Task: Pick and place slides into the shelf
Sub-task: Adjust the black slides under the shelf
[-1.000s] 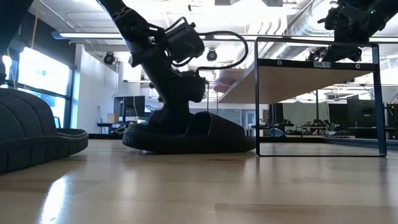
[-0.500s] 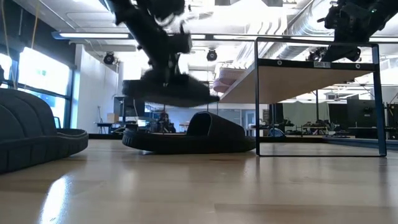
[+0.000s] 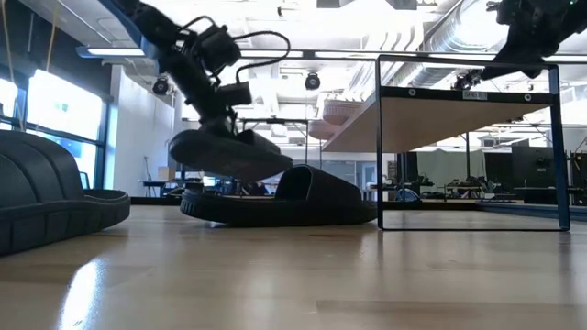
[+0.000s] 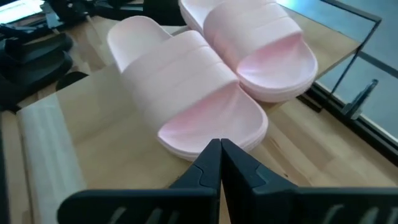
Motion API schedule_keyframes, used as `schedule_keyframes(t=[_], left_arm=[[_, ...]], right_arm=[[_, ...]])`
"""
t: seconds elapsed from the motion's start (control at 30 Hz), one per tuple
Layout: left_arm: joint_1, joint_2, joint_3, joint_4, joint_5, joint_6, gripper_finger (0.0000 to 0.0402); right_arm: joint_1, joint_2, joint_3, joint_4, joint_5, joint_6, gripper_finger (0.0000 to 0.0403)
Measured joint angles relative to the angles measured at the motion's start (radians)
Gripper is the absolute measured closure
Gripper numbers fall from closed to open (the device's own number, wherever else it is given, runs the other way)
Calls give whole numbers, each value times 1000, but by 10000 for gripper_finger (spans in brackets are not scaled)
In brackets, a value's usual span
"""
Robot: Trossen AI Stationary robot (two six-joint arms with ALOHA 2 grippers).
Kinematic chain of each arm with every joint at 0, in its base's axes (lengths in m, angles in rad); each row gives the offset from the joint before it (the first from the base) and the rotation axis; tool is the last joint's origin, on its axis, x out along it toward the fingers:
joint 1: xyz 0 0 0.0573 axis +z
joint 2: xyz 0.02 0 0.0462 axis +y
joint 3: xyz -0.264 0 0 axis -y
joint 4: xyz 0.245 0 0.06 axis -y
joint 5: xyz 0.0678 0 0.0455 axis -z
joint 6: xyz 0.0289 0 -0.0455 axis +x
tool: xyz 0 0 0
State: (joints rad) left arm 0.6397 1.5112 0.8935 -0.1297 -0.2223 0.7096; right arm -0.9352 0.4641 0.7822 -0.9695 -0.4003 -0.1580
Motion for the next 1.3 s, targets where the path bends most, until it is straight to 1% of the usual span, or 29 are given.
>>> schedule_keyframes(t=[0.07,0.13,0.27,0.33,0.47,0.6,0.77,1.0,1.13,1.3], left_arm=[[34,1,-16,51,116,37,401],[59,22,-20,110,189,73,401],[104,86,12,137,223,80,401],[118,118,31,131,256,83,401],[113,197,81,123,297,120,401],[96,261,143,108,298,194,401],[87,320,225,72,282,293,401],[86,400,309,69,279,472,401],[87,441,341,67,236,573,401],[88,480,393,70,237,656,401]], right_arm=[[0,3,0,1,9,2,402],[0,11,0,1,9,6,402],[0,30,0,1,8,45,402],[0,39,0,1,7,46,402],[-1,57,0,2,6,46,402],[-4,67,0,2,5,44,402],[-34,67,0,2,4,19,402],[-70,67,0,2,-4,-1,402],[-75,67,0,2,-5,-8,402],[-75,67,0,2,-8,-8,402]])
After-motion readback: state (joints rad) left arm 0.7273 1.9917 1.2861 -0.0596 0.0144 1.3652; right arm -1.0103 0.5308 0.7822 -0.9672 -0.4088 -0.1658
